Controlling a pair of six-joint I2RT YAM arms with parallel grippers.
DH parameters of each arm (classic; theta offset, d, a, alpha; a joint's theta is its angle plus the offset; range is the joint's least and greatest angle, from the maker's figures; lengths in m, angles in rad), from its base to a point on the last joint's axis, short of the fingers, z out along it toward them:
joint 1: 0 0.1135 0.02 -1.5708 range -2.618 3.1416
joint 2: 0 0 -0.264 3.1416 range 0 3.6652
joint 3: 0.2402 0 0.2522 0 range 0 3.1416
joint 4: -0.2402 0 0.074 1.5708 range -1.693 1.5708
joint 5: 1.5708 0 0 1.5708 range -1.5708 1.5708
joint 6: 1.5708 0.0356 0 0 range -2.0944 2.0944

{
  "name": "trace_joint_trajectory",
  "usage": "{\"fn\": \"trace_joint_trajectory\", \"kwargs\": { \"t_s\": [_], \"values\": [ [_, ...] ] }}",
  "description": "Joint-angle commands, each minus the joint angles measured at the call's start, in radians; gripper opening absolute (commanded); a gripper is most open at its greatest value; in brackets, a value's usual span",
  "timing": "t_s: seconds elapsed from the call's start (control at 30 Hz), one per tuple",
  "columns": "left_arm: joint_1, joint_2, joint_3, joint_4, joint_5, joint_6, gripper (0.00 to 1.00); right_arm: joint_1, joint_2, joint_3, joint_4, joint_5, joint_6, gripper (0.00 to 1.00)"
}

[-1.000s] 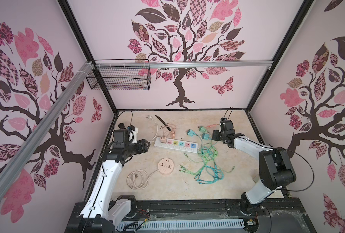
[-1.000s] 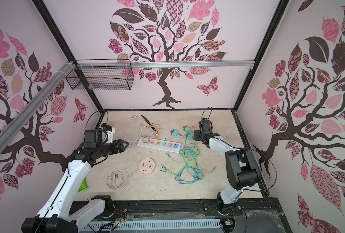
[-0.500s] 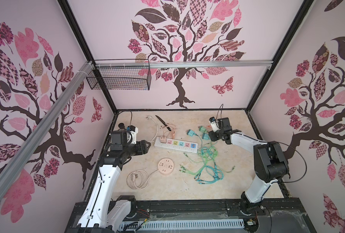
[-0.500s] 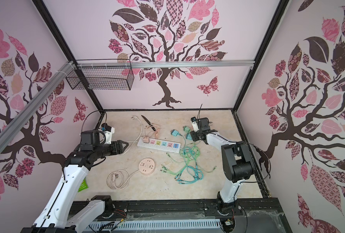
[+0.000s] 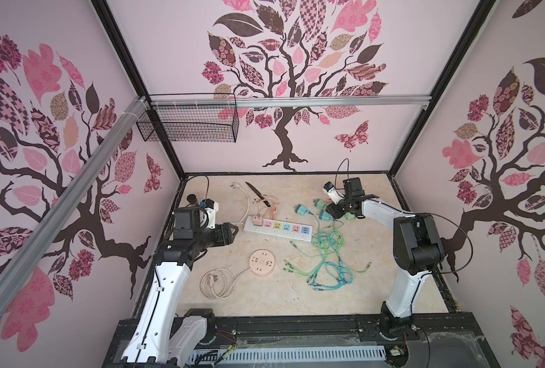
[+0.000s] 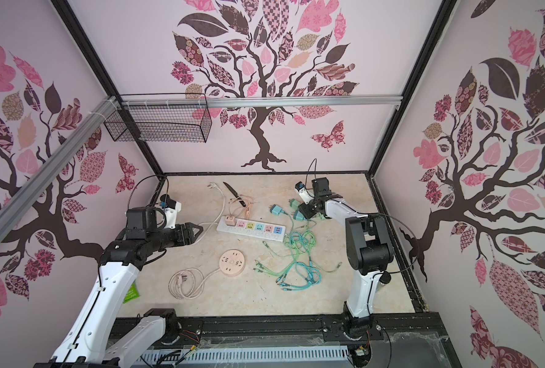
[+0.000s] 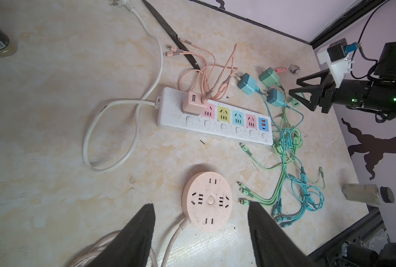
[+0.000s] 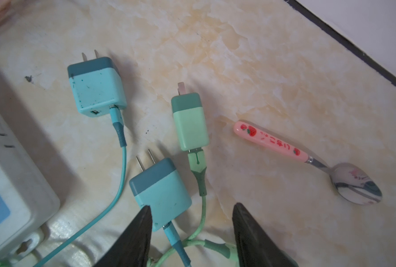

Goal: Insert plugs into power strip
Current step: Pick up the plug from the top-center of the table.

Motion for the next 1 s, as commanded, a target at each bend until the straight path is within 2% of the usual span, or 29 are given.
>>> {"fn": "trace_joint_trajectory", "kwargs": {
  "t_s": [0.0, 0.33, 0.97],
  "values": [
    [0.004, -0.018, 0.042, -0.004, 0.006, 0.02, 0.68, -0.003, 0.056, 0.046, -0.079, -0.041, -0.069, 0.58],
    [0.003, -0.026, 0.036, 0.003, 0.006, 0.02, 0.68, -0.004, 0.09, 0.057, -0.125, -0.041, -0.137, 0.59],
    [0.004, -0.032, 0.027, 0.004, 0.005, 0.023, 0.68, -0.002, 0.14, 0.082, -0.135, -0.06, -0.136, 0.62]
  ]
}}
